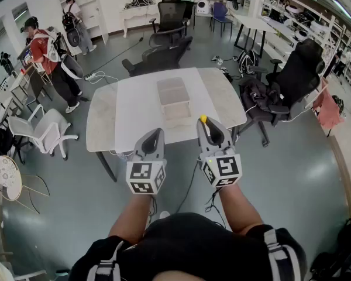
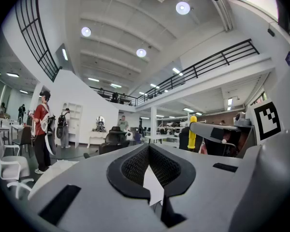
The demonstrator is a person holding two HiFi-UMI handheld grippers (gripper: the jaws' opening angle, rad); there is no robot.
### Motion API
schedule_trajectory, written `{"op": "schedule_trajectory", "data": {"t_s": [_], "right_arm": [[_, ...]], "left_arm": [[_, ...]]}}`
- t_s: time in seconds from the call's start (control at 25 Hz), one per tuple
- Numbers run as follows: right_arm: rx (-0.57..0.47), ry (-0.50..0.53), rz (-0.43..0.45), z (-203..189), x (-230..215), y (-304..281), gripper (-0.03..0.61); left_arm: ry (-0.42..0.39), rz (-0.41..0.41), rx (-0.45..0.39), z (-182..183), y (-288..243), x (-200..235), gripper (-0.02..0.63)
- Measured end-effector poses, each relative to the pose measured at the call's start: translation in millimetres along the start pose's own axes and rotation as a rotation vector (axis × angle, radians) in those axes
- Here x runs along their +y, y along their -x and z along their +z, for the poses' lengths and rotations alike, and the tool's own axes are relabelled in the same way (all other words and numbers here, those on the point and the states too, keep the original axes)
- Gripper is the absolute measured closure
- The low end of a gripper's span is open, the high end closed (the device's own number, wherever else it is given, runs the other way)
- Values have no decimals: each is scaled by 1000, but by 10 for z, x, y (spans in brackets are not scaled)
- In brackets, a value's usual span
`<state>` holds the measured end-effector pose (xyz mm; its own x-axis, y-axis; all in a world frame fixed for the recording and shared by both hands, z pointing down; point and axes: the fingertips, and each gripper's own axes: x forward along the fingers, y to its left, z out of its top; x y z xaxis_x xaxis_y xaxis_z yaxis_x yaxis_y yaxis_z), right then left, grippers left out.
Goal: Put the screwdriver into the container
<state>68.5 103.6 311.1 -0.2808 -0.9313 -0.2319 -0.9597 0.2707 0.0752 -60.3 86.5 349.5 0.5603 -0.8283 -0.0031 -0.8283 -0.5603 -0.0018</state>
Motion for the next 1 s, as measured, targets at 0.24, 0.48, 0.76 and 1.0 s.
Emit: {"op": "schedule_trajectory", "data": {"t_s": [0.24, 0.48, 0.76, 1.0], "right_arm": [[17, -9, 10, -69, 14, -36, 512], [25, -8, 5, -134, 76, -67, 512], [30, 2, -19, -163, 232, -156, 512], [37, 10, -55, -221, 451, -353, 512]], "left_arm": [[9, 0, 4, -29, -28, 20, 607], [22, -7, 4, -94, -24, 85, 607], [30, -39, -4, -116, -10, 258, 607], [45, -65, -10, -160, -2, 605, 607]]}}
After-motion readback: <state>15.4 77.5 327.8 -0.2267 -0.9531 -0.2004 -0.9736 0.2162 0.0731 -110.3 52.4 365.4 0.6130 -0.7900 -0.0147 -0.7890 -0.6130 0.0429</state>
